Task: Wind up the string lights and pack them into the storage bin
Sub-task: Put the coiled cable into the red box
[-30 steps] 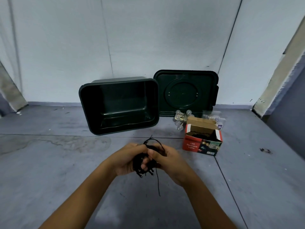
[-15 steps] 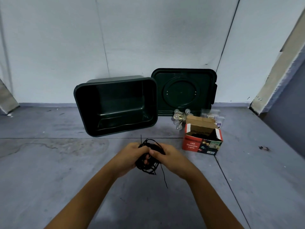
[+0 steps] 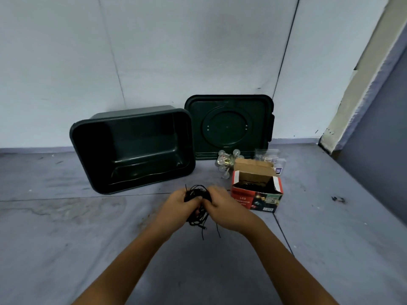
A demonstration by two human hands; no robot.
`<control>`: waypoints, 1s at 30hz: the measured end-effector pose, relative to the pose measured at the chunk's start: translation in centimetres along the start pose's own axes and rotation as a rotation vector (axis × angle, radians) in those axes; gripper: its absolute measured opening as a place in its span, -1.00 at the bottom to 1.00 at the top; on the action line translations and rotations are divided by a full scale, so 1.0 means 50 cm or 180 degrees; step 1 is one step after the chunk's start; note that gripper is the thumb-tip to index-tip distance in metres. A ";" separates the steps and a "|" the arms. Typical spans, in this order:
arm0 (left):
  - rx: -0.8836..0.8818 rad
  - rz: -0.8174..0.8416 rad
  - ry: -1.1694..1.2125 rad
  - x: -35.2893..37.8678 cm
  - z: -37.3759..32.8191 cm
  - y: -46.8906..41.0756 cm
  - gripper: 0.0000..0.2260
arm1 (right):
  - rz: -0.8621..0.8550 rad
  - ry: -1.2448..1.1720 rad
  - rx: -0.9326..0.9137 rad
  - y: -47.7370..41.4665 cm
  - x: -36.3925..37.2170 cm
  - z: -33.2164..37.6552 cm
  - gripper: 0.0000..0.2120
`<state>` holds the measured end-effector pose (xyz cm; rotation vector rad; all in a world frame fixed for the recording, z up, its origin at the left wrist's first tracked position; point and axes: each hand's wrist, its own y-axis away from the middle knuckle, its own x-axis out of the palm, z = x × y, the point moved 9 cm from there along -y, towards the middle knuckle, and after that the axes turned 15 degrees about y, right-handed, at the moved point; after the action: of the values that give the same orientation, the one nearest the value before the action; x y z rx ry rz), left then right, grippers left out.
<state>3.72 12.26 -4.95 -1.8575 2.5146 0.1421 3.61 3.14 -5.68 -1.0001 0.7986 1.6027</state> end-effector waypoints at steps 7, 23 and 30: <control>0.1050 -0.0553 -0.0592 0.040 -0.127 -0.041 -0.90 | -0.1104 0.0816 -0.0314 -0.010 -0.151 0.001 -0.82; 0.0190 -0.0343 0.0226 0.262 -0.101 -0.209 -0.90 | -0.1079 -0.1127 0.0904 -0.018 -0.219 -0.235 -0.92; 0.0308 0.0239 -0.0070 0.275 -0.080 -0.216 -0.88 | -0.0603 -0.0598 0.1075 -0.005 -0.220 -0.258 -0.83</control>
<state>10.16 -4.30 -2.57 -1.7184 2.5288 0.0405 7.85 -12.68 -1.33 -0.6522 0.7881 1.3229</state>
